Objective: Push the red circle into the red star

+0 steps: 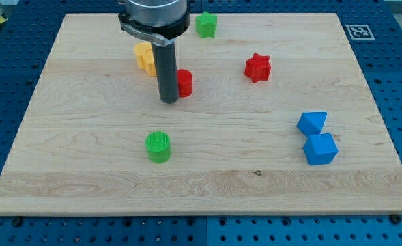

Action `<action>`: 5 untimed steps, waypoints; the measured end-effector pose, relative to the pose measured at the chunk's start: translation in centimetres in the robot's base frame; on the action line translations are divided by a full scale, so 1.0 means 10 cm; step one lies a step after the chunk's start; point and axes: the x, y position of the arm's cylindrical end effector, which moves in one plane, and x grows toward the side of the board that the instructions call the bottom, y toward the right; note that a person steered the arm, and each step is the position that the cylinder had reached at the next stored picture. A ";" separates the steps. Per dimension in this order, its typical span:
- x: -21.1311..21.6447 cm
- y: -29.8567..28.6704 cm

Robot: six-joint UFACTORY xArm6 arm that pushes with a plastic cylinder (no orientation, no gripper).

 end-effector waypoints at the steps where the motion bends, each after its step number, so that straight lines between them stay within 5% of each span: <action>1: 0.00 -0.05; 2: -0.07 -0.38; 5: -0.15 0.15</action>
